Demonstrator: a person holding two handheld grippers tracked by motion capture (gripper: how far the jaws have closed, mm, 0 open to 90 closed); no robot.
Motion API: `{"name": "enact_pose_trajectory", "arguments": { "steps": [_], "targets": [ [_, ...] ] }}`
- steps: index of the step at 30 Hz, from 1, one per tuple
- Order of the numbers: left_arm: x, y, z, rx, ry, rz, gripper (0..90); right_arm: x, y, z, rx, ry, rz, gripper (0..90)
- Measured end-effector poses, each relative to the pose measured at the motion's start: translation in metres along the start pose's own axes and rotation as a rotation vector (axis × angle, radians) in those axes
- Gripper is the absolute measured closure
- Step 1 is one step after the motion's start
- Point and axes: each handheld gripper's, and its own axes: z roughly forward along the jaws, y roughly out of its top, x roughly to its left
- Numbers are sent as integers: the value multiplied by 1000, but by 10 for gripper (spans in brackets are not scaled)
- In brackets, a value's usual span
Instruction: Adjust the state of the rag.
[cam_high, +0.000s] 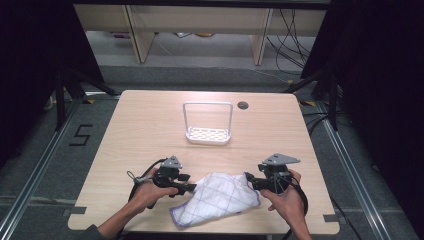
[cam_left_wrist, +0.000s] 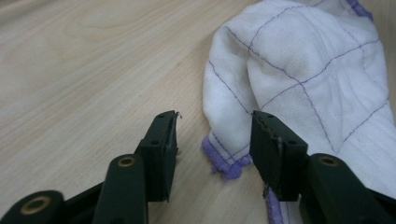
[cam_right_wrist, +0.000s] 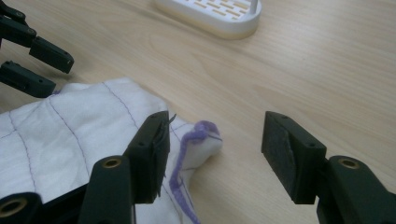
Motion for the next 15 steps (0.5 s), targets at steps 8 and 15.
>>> {"name": "enact_pose_trajectory", "arguments": {
  "steps": [8,15],
  "targets": [
    [-10,3,14,27,25,66,717,3,5,24,89,23,1,459],
    [-11,7,5,-11,32,116,867,3,6,31,99,71,-69,870]
  ]
}}
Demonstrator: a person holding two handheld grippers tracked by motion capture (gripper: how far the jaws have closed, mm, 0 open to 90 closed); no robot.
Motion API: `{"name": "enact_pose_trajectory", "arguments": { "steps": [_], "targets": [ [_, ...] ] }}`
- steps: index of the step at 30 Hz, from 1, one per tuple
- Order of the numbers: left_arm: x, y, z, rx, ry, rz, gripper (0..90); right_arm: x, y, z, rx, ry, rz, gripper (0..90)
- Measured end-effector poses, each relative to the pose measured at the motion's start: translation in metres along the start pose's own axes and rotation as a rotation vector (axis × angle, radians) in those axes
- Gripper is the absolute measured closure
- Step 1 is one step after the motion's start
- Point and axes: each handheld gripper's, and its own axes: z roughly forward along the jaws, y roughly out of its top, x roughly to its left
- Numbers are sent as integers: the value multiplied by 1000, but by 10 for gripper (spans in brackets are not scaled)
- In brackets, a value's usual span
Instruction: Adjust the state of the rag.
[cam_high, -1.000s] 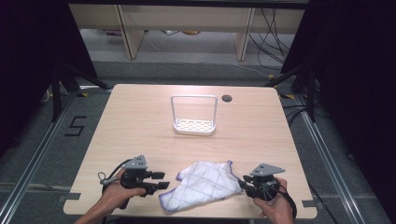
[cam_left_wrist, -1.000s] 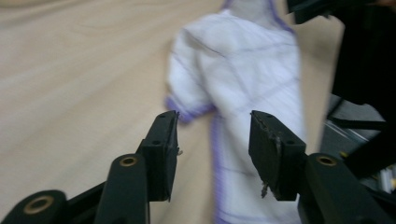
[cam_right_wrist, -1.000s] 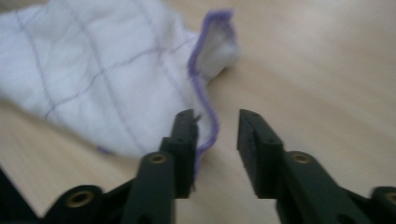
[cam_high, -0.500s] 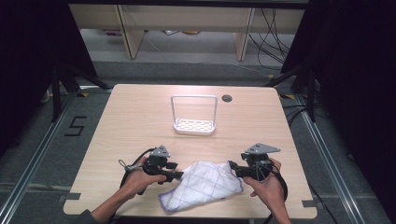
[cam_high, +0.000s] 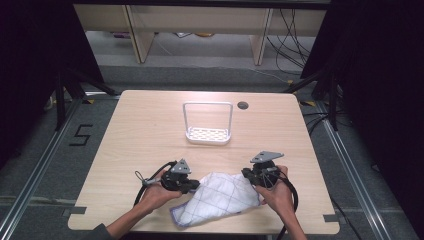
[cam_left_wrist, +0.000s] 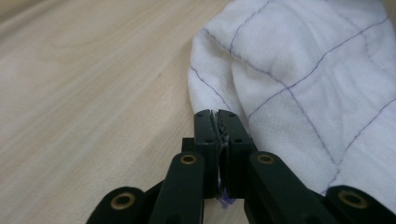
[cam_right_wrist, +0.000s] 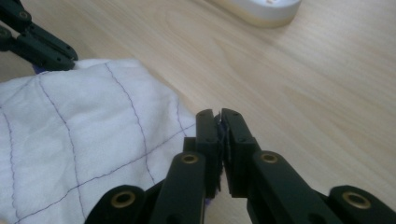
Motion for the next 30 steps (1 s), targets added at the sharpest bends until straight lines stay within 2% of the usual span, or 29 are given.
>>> {"name": "enact_pose_trajectory", "arguments": {
  "steps": [1,2,3,5,7,8,10,11,12,13,14,15,17,18,19,21,23,24,25,26,27,28,30],
  "targets": [
    [3,2,-6,-8,11,11,868,0,3,-6,-6,3,-27,877],
    [4,4,-12,-27,24,-2,868,1,4,-11,-24,-2,-35,879],
    [7,6,-19,-45,26,3,868,1,6,-16,-35,-6,-52,880],
    [11,9,-32,-78,37,-6,868,1,11,-26,-64,-11,-54,880],
    [15,11,-47,-107,46,3,869,-2,15,-34,-104,-19,-83,880],
    [17,12,-53,-107,58,17,869,-3,18,-39,-113,-27,-69,880],
    [23,14,-72,-150,85,18,870,-10,25,-46,-152,-36,-58,880],
    [23,14,-72,-150,85,18,869,-10,25,-46,-152,-36,-58,880],
    [26,17,-78,-168,97,19,869,-11,28,-47,-162,-38,-39,880],
    [27,18,-82,-170,104,19,870,-16,33,-47,-189,-36,-47,880],
    [31,22,-89,-201,125,17,870,-17,39,-46,-216,-39,-33,880],
    [31,22,-89,-201,125,17,869,-17,39,-46,-216,-39,-33,880],
    [34,26,-95,-209,148,32,869,-17,47,-43,-234,-51,-41,880],
    [37,28,-97,-209,163,40,869,-16,55,-34,-220,-62,-44,880],
    [37,28,-97,-209,163,40,869,-16,55,-34,-220,-62,-44,880],
    [42,27,-96,-197,197,44,869,-19,59,-24,-224,-77,-69,880],
    [49,23,-90,-175,205,33,869,-20,62,-12,-203,-73,-60,880],
    [54,20,-87,-146,208,36,869,-22,63,-6,-194,-73,-67,880],
    [57,18,-83,-123,216,25,869,-25,65,9,-182,-83,-81,879],
    [64,11,-75,-96,214,19,868,-25,65,16,-168,-86,-67,878],
    [64,11,-75,-96,214,19,868,-25,65,16,-168,-86,-67,878],
    [66,8,-72,-84,220,11,869,-28,66,30,-142,-92,-75,874],
    [70,3,-67,-64,223,-3,868,-28,67,37,-133,-88,-74,874]
  ]
}}
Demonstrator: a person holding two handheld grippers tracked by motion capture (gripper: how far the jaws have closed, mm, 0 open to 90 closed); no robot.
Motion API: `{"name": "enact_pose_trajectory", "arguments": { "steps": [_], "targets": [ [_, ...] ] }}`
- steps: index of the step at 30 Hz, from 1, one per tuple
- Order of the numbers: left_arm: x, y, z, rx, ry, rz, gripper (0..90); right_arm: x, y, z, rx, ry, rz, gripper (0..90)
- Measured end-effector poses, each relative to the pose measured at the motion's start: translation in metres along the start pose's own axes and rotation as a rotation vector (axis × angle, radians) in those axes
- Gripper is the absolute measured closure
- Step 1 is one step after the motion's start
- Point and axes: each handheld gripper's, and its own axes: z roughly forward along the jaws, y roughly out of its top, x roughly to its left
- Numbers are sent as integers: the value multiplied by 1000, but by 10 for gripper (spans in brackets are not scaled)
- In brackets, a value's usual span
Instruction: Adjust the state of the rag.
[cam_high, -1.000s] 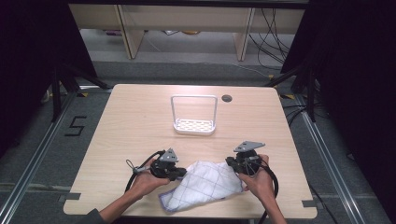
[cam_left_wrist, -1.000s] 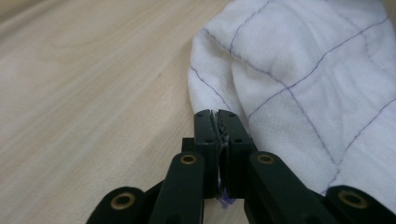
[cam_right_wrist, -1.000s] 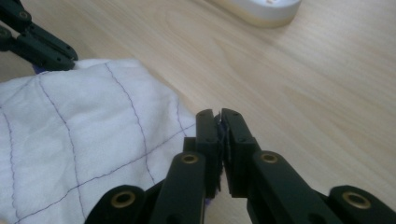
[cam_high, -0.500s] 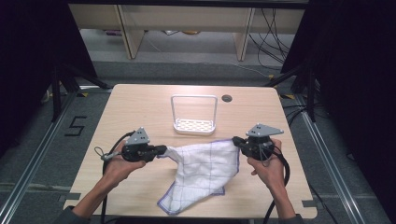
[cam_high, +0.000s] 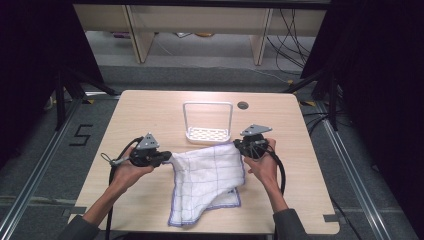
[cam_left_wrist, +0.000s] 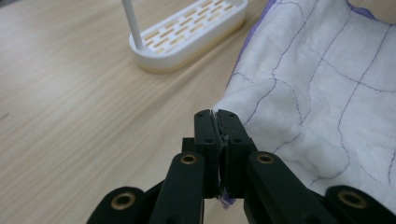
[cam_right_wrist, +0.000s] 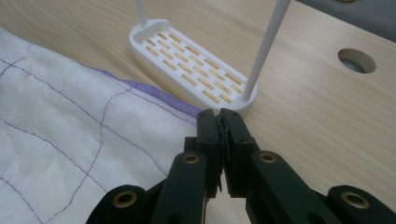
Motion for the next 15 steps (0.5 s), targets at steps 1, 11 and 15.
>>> {"name": "enact_pose_trajectory", "arguments": {
  "steps": [1,11,15],
  "targets": [
    [0,-2,1,7,1,-2,868,2,-1,7,15,-3,4,872],
    [1,-17,15,87,9,-24,697,6,-8,23,110,-88,49,579],
    [0,-18,-5,54,27,-71,493,6,-15,-11,77,-98,83,534]
  ]
}}
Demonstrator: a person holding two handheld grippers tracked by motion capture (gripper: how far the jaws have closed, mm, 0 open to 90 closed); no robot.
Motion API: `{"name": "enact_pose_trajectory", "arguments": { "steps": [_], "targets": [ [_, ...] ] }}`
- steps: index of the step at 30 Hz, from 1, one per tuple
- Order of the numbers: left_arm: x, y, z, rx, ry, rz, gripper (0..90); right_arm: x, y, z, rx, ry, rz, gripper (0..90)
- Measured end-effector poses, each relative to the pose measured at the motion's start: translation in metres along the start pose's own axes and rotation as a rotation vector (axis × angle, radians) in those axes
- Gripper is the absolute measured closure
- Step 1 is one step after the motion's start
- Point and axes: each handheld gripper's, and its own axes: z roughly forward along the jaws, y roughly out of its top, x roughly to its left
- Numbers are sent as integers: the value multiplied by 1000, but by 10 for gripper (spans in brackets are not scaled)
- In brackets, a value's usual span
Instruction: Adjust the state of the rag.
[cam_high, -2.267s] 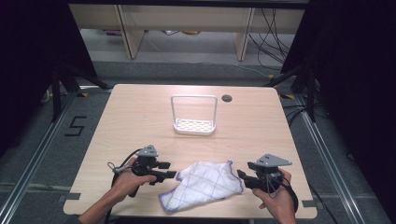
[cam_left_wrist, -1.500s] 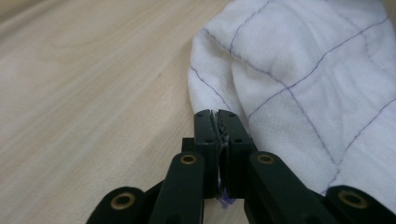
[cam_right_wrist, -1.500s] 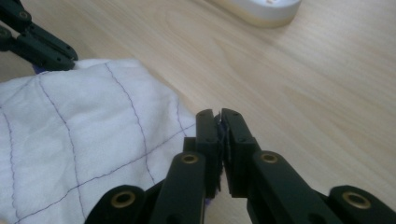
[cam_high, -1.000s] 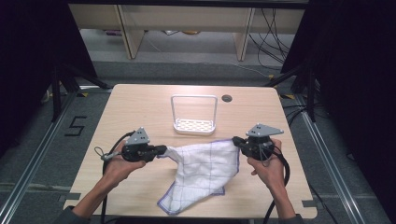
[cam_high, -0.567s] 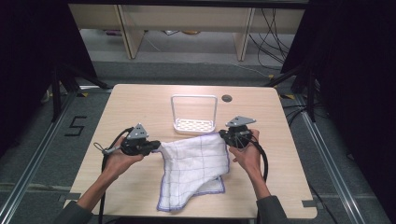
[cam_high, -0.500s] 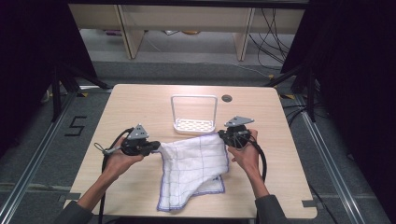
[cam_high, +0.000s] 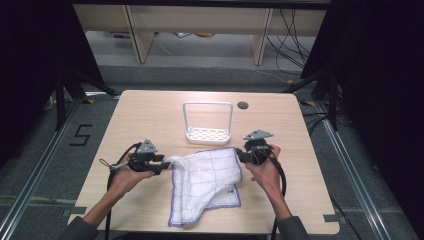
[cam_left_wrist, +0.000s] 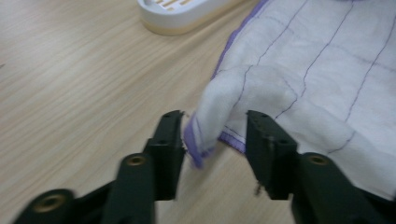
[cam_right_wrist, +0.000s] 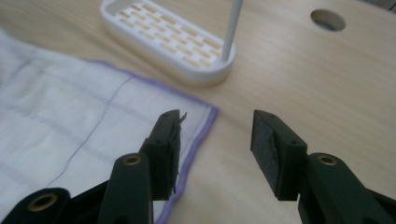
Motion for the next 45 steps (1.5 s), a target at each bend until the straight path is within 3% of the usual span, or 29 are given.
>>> {"name": "enact_pose_trajectory", "arguments": {
  "steps": [1,2,4,5,7,8,10,12,14,15,18,19,22,24,25,28,29,30,31,33,36,37,39,40,41,42,44,45],
  "targets": [
    [-3,-3,-12,-35,5,-62,452,3,-11,-18,27,32,12,518],
    [-3,-3,-12,-35,5,-62,436,4,-18,-26,21,45,-1,518],
    [-16,-13,-28,-46,-32,-75,413,11,-33,-40,33,92,21,518],
    [-16,-13,-28,-46,-32,-75,413,11,-33,-40,33,92,21,518],
    [-33,-23,-36,-52,-84,-78,412,16,-48,-47,40,134,-3,522],
    [-41,-27,-38,-59,-110,-87,412,22,-57,-53,52,145,20,524],
    [-56,-36,-41,-55,-151,-82,418,28,-69,-58,53,173,5,538],
    [-68,-42,-42,-38,-181,-64,426,36,-78,-62,64,191,25,545],
    [-76,-47,-42,-26,-190,-49,438,45,-86,-64,71,204,24,560],
    [-83,-51,-40,-30,-202,-57,450,52,-91,-63,84,215,8,573],
    [-94,-57,-36,2,-215,-34,463,55,-93,-59,79,208,-30,589],
    [-96,-58,-35,13,-211,-9,484,60,-95,-54,105,214,-41,617],
    [-101,-61,-30,32,-199,7,504,62,-96,-50,102,216,-69,634],
    [-102,-62,-29,45,-202,31,556,63,-96,-49,89,225,-51,639],
    [-105,-63,-30,46,-207,47,568,63,-95,-50,111,220,-54,638],
    [-112,-65,-28,55,-217,41,574,66,-96,-48,109,230,-55,639],
    [-113,-66,-27,74,-213,71,577,67,-97,-45,89,227,-77,639],
    [-113,-66,-27,74,-213,71,581,67,-97,-45,89,227,-77,639],
    [-116,-68,-23,99,-220,99,594,69,-97,-43,119,231,-93,650],
    [-117,-68,-22,106,-208,141,653,72,-98,-39,114,229,-115,696],
    [-118,-68,-21,93,-215,139,751,72,-98,-38,145,235,-120,759],
    [-118,-69,-22,108,-215,175,782,70,-99,-37,132,240,-133,838],
    [-121,-69,-21,93,-220,168,806,70,-100,-38,137,249,-110,864],
    [-122,-69,-22,102,-216,198,850,70,-102,-39,124,245,-127,900],
    [-123,-68,-22,99,-216,215,859,70,-101,-41,144,248,-132,900],
    [-123,-68,-22,111,-217,207,864,69,-101,-43,145,243,-145,900],
    [-121,-68,-23,105,-217,230,865,69,-102,-44,127,238,-146,900],
    [-121,-69,-24,103,-221,213,867,67,-102,-49,135,246,-150,900]
  ]
}}
